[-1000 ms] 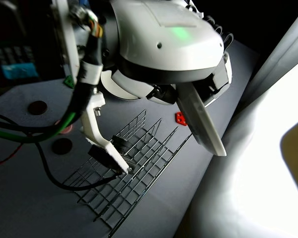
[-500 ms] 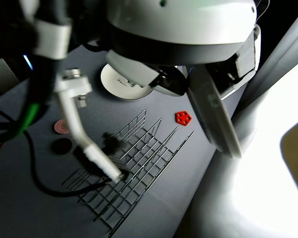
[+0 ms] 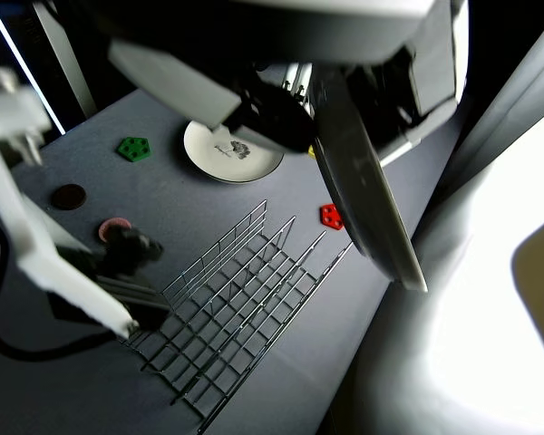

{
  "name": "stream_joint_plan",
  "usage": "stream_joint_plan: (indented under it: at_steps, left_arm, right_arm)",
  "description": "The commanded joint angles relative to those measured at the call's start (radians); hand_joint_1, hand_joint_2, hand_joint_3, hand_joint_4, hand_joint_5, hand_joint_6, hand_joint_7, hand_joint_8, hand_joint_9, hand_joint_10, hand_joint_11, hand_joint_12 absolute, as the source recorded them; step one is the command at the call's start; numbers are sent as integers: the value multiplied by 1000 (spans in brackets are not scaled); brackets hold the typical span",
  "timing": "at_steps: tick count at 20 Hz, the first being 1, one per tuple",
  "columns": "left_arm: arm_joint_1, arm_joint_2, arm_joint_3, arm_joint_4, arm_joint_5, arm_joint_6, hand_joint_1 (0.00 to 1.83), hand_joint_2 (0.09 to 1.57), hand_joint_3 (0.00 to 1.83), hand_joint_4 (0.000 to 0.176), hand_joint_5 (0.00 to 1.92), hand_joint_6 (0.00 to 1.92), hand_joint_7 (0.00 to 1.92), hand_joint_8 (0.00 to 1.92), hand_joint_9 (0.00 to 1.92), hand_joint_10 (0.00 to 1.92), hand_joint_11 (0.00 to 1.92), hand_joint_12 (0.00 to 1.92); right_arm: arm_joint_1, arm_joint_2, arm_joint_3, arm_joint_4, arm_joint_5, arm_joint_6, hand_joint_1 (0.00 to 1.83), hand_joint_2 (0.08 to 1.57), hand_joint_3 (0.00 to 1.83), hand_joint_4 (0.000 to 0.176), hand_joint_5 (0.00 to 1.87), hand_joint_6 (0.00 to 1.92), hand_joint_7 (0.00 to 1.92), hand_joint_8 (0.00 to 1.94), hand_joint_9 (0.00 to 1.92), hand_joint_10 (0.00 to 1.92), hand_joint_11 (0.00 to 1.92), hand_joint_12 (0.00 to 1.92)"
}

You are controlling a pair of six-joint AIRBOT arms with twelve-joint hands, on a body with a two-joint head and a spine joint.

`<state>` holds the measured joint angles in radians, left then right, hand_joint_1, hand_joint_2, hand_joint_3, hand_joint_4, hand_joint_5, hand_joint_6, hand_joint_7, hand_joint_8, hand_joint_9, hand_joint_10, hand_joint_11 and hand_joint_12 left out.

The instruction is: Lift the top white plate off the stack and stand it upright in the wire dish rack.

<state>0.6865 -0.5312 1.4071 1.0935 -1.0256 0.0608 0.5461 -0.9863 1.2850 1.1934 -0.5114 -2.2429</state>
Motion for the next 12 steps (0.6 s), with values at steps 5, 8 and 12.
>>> stream_joint_plan:
  at_steps: [5, 8, 12]
  left_arm:
    - [-20, 12, -5, -62, -65, -2, 380, 1025, 0, 0, 8, 1, 27, 1, 27, 2, 48, 105]
    - [-20, 12, -5, -61, -66, -2, 361, 1030, 0, 0, 8, 3, 25, 7, 26, 6, 46, 104]
    - [-20, 12, -6, -61, -67, -3, 352, 1026, 0, 0, 11, 1, 42, 7, 47, 9, 70, 113]
  right_arm:
    - [23, 51, -23, -105, 43, 206, 1480, 1145, 0, 0, 779, 1210, 889, 843, 894, 1039, 775, 1599]
    - [14, 69, -25, -168, 36, 318, 1480, 1145, 0, 0, 774, 1219, 898, 835, 890, 1035, 779, 1597]
    - [15, 102, -53, -194, 34, 334, 1480, 1147, 0, 0, 782, 1223, 858, 878, 899, 1025, 780, 1587]
